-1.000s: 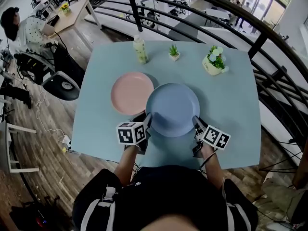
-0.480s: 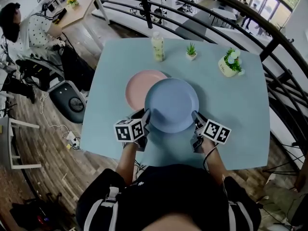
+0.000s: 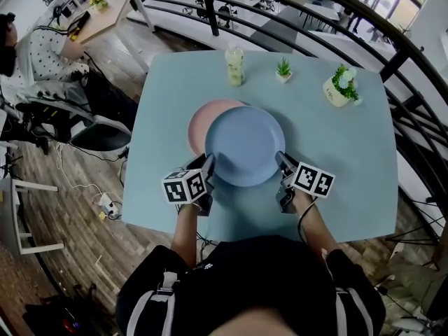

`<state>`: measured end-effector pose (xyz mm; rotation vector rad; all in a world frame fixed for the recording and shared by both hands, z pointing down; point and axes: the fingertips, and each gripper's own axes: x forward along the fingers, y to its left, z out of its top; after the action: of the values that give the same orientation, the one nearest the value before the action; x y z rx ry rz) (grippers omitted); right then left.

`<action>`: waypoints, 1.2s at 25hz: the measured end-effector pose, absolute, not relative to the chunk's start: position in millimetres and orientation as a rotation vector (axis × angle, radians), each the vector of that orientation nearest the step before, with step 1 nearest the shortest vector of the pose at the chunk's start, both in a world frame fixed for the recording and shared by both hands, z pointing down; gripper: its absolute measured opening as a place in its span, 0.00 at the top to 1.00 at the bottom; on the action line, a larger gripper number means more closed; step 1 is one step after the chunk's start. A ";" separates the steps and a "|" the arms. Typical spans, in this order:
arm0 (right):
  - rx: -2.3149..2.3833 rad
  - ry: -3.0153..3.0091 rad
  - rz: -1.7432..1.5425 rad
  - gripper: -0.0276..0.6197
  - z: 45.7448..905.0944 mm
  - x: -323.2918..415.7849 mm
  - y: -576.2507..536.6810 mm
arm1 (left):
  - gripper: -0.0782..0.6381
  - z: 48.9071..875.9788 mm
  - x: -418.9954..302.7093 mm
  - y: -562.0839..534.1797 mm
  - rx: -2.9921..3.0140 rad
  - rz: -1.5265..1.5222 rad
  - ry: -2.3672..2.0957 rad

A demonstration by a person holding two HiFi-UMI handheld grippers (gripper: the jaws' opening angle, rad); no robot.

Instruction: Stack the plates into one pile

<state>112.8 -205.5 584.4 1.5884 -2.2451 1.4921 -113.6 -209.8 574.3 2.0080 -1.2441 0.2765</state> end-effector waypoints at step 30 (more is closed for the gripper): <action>1.521 -2.223 1.495 0.86 598.2 79.7 -245.3 | 0.79 594.2 -144.9 -254.3 2.018 0.370 -1.267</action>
<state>79.7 -245.3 598.2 1.5214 -2.2228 1.4946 -144.9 -254.3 594.2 2.0180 -1.2668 0.3702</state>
